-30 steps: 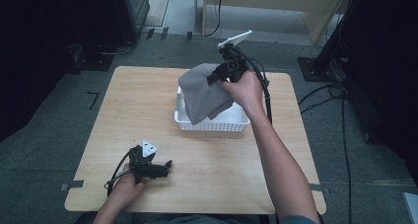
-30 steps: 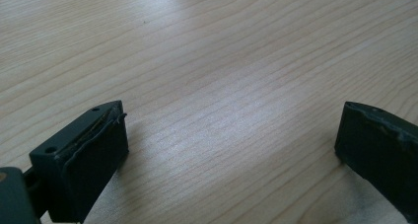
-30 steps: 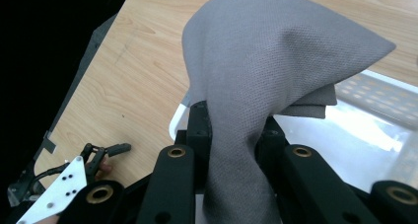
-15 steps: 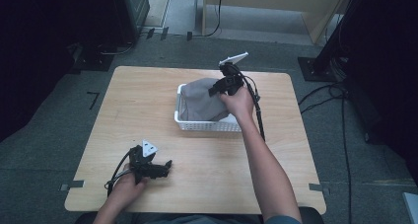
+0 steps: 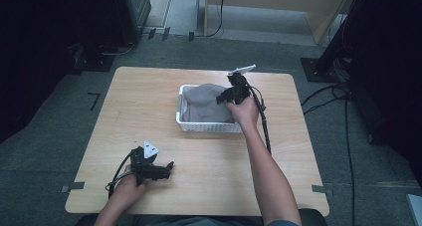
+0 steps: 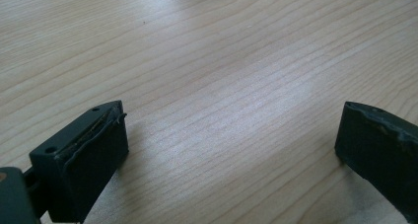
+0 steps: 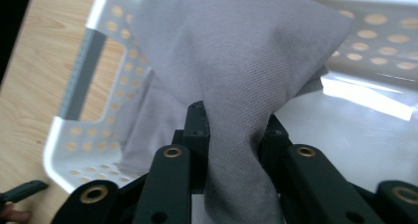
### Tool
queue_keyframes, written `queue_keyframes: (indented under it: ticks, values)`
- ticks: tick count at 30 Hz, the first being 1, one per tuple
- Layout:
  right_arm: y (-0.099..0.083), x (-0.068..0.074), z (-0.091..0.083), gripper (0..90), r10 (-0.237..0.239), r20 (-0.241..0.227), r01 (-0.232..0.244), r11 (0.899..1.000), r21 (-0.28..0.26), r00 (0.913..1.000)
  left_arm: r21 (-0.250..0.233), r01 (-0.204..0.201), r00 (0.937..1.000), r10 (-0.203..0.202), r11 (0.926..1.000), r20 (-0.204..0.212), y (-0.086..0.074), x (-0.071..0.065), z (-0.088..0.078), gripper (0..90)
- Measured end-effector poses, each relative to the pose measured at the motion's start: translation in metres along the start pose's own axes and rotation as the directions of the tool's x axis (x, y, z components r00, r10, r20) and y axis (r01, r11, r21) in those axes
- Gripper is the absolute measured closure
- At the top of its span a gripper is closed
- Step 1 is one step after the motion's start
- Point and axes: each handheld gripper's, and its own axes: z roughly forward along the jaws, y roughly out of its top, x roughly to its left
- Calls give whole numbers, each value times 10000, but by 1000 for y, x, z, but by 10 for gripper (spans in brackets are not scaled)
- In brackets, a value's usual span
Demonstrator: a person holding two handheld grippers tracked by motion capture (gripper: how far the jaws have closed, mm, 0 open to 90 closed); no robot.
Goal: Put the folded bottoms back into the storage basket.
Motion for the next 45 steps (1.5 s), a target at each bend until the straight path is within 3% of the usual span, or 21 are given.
queue_keyframes:
  ticks: [4, 6, 11, 19, 29, 31, 34, 40, 44, 45]
  values:
    - [0, -3, 0, 651, -193, 448, 179, 9993, 327, 9988, 1, 6, 10000, -6, 10000, -2, 0, 0, 0, 0]
    - [0, -5, -1, 573, -326, 688, 298, 9987, 410, 9971, 6, -10, 10000, 10, 10000, -6, 0, 0, 0, 0]
    - [-2, -11, -1, 526, -504, 961, 436, 9965, 718, 9941, 2, 7, 10000, -7, 10000, 4, 0, 0, 0, 0]
    - [-6, -23, -13, 478, -572, 1522, 527, 9981, 334, 9867, 3, 8, 10000, -8, 10000, 4, 0, 0, 0, 0]
    - [-1, -26, -39, 499, -552, 1392, 621, 9970, -458, 9887, 12, 7, 10000, -7, 10000, -3, 0, 0, 0, 0]
    - [1, -25, -41, 550, -727, 1290, 813, 9947, -626, 9890, -2, 9, 10000, -9, 10000, 0, 0, 0, 0, 0]
    - [2, -21, -38, 610, -1061, 1200, 1146, 9912, -662, 9871, 6, 7, 10000, -7, 10000, -2, 0, 0, 0, 0]
    - [9, -10, -26, 695, -1044, 1051, 1116, 9916, -652, 9890, 3, -1, 10000, 1, 10000, -5, 0, 0, 0, 0]
    - [14, 2, -3, 737, -912, 253, 928, 9934, -680, 9955, -4, 5, 10000, -5, 10000, -1, 0, 0, 0, 0]
    - [14, 5, 3, 736, -985, 317, 1002, 9932, -597, 9946, -2, 5, 10000, -5, 10000, -1, 0, 0, 0, 0]
